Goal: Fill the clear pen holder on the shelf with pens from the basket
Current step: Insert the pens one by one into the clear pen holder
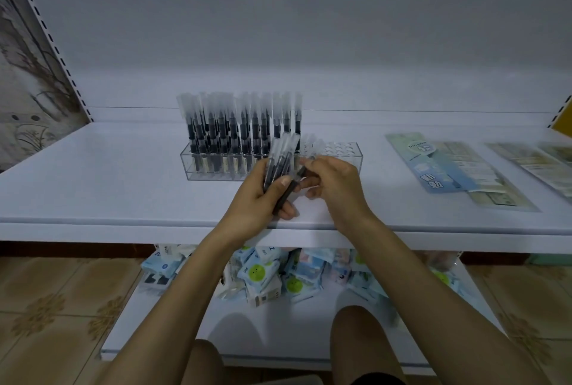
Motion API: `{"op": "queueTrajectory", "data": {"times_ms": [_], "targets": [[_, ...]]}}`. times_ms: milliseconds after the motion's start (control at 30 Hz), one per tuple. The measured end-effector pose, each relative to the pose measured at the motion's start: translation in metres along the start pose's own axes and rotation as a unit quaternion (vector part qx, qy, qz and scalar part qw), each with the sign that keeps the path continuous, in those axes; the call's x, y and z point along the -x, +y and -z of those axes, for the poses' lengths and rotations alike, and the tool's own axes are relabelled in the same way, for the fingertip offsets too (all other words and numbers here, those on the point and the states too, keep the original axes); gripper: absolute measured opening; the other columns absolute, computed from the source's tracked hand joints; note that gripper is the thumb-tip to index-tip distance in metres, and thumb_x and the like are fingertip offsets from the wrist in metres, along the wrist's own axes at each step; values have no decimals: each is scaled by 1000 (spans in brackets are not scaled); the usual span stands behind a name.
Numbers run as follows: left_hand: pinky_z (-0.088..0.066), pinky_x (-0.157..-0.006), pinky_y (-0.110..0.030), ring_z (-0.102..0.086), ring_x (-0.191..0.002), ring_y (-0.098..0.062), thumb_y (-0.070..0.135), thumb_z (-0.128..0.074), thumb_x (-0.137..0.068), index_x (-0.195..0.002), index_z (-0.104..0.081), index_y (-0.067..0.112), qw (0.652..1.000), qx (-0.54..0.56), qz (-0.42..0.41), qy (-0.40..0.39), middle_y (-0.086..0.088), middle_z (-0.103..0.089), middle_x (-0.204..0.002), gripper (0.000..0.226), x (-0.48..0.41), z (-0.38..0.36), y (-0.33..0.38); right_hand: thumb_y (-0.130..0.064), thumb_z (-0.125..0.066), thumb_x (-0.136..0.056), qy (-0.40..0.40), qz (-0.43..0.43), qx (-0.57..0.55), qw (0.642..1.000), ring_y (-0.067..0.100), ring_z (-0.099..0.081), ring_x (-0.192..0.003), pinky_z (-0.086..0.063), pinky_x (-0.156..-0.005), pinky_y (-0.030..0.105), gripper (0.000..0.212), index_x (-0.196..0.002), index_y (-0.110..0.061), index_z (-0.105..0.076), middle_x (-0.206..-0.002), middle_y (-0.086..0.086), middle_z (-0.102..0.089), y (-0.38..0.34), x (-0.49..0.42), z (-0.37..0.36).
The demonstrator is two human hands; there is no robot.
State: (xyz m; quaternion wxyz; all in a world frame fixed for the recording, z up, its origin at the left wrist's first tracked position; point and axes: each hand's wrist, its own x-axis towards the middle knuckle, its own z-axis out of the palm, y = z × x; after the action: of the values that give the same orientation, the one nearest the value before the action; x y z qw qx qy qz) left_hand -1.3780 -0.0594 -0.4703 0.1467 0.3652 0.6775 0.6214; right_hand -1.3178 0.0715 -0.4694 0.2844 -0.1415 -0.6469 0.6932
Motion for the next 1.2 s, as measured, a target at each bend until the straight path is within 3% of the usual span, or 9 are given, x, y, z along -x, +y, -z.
{"op": "queueTrajectory", "data": {"times_ms": [100, 167, 233, 367, 467, 600, 767, 867, 1200], "targets": [[-48, -50, -20, -60, -50, -10, 14, -49, -99, -121, -46, 8, 1000, -7, 3, 9, -5, -61, -65, 24, 1, 0, 0, -16, -56, -92, 7, -6, -1, 1000, 13, -62, -58, -42, -50, 24, 22, -89, 5, -63, -73, 6, -66, 0, 0, 2], [-46, -48, -20, -56, -47, -9, 15, -50, -98, -121, -47, 8, 1000, -13, 1, 23, -4, -58, -58, 24, 0, 0, -2, -17, -57, -93, -13, 1, 16, 1000, 12, -62, -61, -43, -49, 24, 17, -83, -3, -60, -75, 1, -68, 1, 1, 3], [-45, -46, -20, -55, -46, -9, 15, -51, -98, -121, -48, 9, 999, -1, 1, 39, -1, -58, -55, 24, 0, 1, -4, -17, -61, -91, -48, 13, 43, 998, 8, -62, -65, -44, -53, 22, 7, -93, -10, -62, -70, -4, -68, 1, 3, 4], [-50, -49, -20, -61, -49, -12, 10, -48, -99, -120, -45, 5, 997, 42, 2, 59, -2, -65, -68, 22, -1, -2, -2, -13, -62, -90, -75, 18, 55, 995, 4, -63, -70, -48, -63, 19, 19, -109, -12, -63, -76, -3, -68, 1, 3, 5], [-53, -53, -19, -64, -52, -9, 6, -43, -100, -124, -38, 1, 991, 86, 13, 105, -9, -64, -87, 25, -5, -3, 0, -6, -55, -93, -14, -7, -89, 996, 9, -66, -74, -53, -67, 21, 20, -110, -14, -62, -86, 2, -70, 0, 1, 8], [-51, -58, -20, -55, -53, -5, 13, -42, -101, -133, -34, 0, 980, 1, -86, 182, 4, -64, -84, 35, -13, 5, 1, -4, -48, -96, 49, -41, -286, 956, 16, -67, -82, -56, -73, 24, 25, -118, -15, -56, -93, 4, -68, 1, -6, 14], [-49, -61, -26, -53, -58, -4, 19, -46, -100, -97, -48, 15, 973, -21, -134, 188, 9, -63, -75, 5, -24, 8, 1, -4, -46, -97, 49, -31, -271, 961, 13, -67, -84, -55, -77, 24, 35, -130, -15, -50, -96, 3, -68, 5, -7, 13], [-50, -67, -27, -56, -64, -6, 21, -46, -99, -99, -49, 22, 978, 4, -119, 172, 8, -63, -76, 3, -23, 6, -10, -4, -45, -97, 46, -8, -256, 966, 11, -67, -83, -55, -74, 20, 37, -131, -17, -49, -97, 4, -67, 7, -9, 14], [-53, -62, -18, -59, -59, -3, 12, -46, -99, -111, -55, 7, 983, 81, -86, 139, -4, -64, -81, 16, -26, 11, -15, -5, -54, -94, 130, 134, -89, 978, 12, -67, -85, -54, -70, 22, 30, -123, -14, -50, -91, 3, -69, -9, -29, 5]]}}
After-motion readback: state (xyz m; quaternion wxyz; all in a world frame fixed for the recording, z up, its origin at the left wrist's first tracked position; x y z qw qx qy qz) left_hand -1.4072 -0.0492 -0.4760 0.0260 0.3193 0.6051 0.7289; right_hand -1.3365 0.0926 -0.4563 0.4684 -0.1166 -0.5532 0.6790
